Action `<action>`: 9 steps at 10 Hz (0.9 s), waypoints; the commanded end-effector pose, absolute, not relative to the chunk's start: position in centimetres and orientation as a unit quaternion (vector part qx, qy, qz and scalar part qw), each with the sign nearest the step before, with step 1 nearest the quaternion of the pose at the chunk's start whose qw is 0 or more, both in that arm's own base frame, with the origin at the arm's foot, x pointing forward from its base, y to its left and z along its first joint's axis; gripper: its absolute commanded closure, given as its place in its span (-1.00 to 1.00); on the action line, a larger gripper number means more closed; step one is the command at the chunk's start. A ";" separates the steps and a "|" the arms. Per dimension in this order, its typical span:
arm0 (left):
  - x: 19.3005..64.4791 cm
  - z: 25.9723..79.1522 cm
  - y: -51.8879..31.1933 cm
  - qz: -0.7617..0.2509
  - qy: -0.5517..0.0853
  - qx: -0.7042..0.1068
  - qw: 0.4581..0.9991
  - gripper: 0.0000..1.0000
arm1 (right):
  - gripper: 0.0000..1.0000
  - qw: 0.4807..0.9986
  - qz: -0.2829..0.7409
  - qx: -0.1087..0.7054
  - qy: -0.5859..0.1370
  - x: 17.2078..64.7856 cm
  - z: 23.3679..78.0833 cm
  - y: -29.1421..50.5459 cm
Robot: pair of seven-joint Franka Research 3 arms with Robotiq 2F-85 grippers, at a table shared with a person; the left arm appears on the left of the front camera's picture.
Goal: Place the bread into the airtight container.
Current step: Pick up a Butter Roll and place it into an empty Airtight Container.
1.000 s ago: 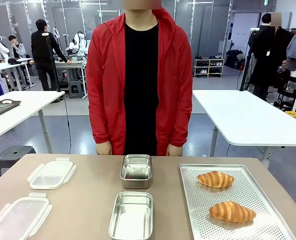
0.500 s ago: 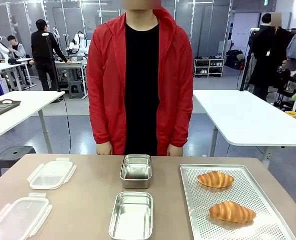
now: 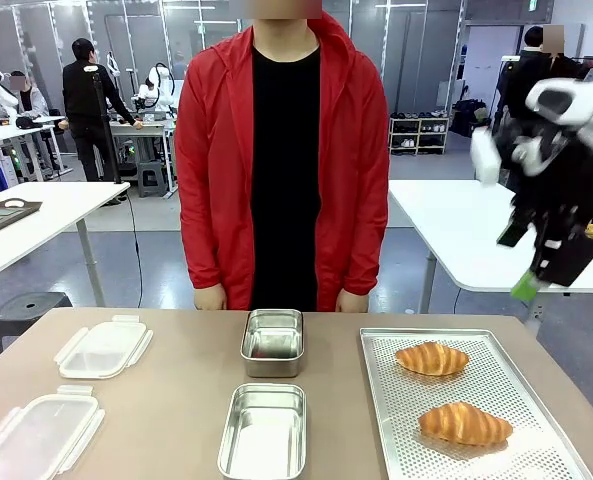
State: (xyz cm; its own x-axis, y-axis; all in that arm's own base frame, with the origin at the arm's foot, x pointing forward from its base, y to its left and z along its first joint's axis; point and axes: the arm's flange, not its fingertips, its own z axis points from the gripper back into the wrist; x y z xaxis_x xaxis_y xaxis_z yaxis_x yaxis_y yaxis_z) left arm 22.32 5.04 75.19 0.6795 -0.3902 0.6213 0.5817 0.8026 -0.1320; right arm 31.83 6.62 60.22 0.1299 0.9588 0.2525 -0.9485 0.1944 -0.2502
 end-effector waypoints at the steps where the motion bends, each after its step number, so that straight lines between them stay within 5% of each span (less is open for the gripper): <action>1: 22.4 75.6 4.9 -0.275 -0.296 -0.164 0.900 -1.00 | -1.00 0.730 0.662 -0.027 -0.170 32.4 56.6 7.5; 9: 22.4 75.6 4.9 -0.275 -0.296 -0.164 0.900 -1.00 | -1.00 0.752 0.652 -0.015 -0.095 35.9 42.5 8.5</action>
State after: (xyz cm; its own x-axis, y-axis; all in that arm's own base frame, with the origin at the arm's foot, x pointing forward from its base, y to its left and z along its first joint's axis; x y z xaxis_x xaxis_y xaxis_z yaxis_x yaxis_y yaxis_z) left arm 22.32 5.04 75.21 0.6794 -0.3903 0.6213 0.5816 0.8027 -0.1318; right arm 36.53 8.77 44.55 0.1404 0.9803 0.1387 -0.9775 0.1595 -0.1382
